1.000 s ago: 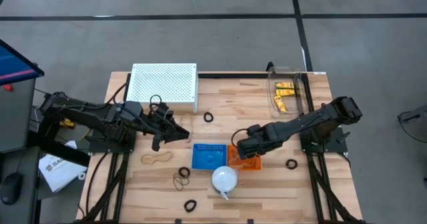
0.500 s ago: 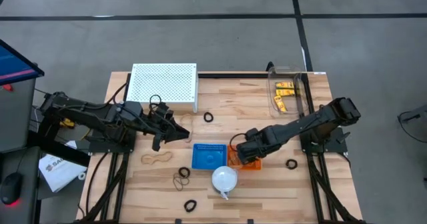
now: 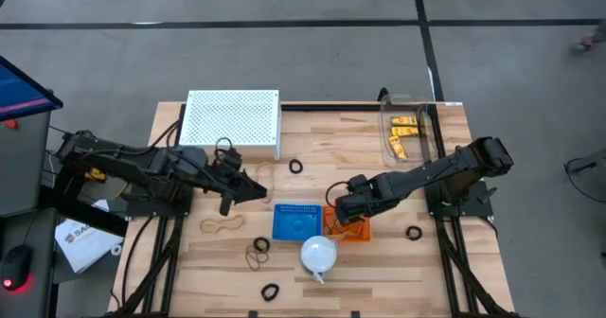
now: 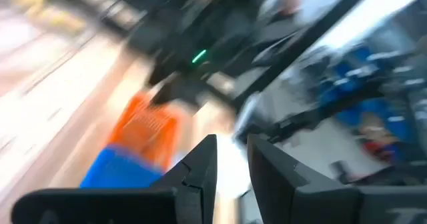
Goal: Pick & Place Office Desk Supplies
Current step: Put the bottom brown rubber band into the orange basket
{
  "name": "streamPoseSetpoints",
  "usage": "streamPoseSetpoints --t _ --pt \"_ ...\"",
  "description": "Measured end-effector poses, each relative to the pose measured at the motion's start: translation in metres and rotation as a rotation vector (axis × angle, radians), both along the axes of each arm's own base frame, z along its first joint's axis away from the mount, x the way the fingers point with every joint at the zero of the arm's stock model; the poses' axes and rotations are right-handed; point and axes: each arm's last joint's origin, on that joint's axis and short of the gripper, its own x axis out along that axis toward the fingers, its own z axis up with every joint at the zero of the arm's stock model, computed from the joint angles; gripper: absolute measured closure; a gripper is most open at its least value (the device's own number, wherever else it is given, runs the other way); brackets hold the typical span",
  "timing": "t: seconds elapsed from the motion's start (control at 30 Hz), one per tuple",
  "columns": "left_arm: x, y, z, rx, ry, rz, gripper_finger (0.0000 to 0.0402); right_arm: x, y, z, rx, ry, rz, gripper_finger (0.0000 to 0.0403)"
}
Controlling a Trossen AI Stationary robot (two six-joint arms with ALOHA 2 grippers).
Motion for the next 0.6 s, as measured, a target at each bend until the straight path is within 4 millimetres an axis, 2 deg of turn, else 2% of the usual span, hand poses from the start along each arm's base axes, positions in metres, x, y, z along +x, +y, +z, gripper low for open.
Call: streamPoseSetpoints --t 0.2,0.43,0.5,0.6 --pt "-0.012 0.001 -0.03 -0.053 0.349 0.042 0.0325 -0.007 -0.005 0.018 -0.013 -0.078 -0.024 0.0163" --pt "-0.036 -0.021 -0.05 -0.016 0.634 -0.111 0.0325 -0.018 -0.019 0.042 -0.043 -0.182 -0.062 0.0163" --pt "-0.04 -0.026 -0.057 -0.012 0.7 -0.098 0.0325 -0.022 -0.022 0.049 -0.044 -0.208 -0.069 0.0163" --pt "-0.044 -0.028 -0.08 -0.062 0.817 -0.019 0.0325 -0.027 -0.028 0.057 -0.069 -0.245 -0.089 0.0163"
